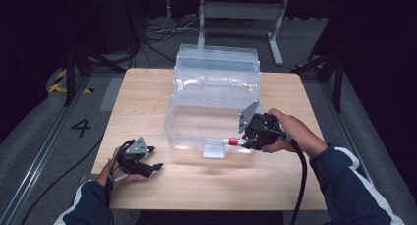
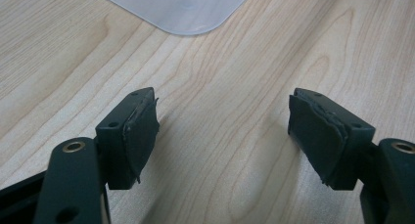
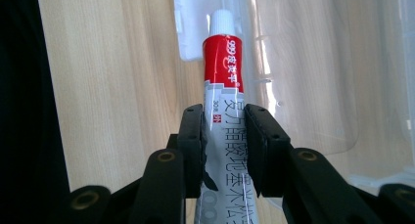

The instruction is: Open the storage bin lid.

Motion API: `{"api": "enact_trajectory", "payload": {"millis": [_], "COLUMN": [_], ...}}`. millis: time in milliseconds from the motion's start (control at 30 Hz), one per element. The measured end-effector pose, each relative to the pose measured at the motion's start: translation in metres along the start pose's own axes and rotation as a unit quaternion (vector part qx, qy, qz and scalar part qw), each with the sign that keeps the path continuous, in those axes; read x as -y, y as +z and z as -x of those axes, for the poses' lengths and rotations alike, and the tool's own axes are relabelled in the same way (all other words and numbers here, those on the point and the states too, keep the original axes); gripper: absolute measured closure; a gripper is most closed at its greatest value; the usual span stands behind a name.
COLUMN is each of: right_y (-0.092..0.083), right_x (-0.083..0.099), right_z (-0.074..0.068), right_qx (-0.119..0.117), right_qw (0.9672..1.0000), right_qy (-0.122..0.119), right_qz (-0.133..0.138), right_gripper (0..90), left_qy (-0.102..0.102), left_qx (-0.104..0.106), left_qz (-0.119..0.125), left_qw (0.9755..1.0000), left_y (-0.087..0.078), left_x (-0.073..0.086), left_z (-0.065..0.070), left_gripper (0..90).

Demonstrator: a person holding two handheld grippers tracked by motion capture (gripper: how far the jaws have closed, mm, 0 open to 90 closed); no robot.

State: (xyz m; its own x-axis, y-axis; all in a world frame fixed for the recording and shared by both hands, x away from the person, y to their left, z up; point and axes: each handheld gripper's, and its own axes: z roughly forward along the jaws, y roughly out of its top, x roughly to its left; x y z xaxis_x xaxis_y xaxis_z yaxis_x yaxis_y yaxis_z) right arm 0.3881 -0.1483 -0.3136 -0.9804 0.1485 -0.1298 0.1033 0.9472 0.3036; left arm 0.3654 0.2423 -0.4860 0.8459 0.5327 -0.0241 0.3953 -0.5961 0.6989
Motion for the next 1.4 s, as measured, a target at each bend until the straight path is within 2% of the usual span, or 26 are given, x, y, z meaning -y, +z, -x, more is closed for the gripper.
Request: {"api": "enact_trajectory", "payload": {"millis": [267,400,633,1067,1167,1233,1400], "right_y": [0.001,-0.004,-0.002,0.03,0.034,0.041,0.053], "right_x": [-0.001,-0.002,-0.009,-0.015,-0.015,-0.015,-0.013], "right_z": [0.01,0.016,0.03,0.063,0.066,0.07,0.074], "right_qx": [0.001,0.012,0.015,-0.006,-0.013,-0.011,-0.026], "right_qw": [1.0,0.9999,0.9999,0.9996,0.9994,0.9995,0.9991], "right_qy": [-0.006,-0.003,0.004,0.023,0.025,0.018,0.02], "right_qz": [-0.004,-0.008,-0.007,-0.017,-0.022,-0.022,-0.028], "right_gripper": [70.8,70.8,70.8,70.8,70.8,70.8,70.8], "left_qy": [0.0,0.0,0.0,0.0,0.0,0.0,0.0], "left_qx": [0.0,-0.001,0.0,0.0,0.0,0.0,0.0], "left_qz": [0.0,0.0,0.0,0.0,0.0,0.0,0.0], "left_qw": [1.0,1.0,1.0,1.0,1.0,1.0,1.0], "left_y": [0.0,0.0,0.0,0.0,0.0,0.0,0.0], "left_x": [0.0,0.0,0.0,0.0,0.0,0.0,0.0], "left_z": [0.0,0.0,0.0,0.0,0.0,0.0,0.0], "left_gripper": [27.2,27.2,27.2,27.2,27.2,27.2,27.2]}}
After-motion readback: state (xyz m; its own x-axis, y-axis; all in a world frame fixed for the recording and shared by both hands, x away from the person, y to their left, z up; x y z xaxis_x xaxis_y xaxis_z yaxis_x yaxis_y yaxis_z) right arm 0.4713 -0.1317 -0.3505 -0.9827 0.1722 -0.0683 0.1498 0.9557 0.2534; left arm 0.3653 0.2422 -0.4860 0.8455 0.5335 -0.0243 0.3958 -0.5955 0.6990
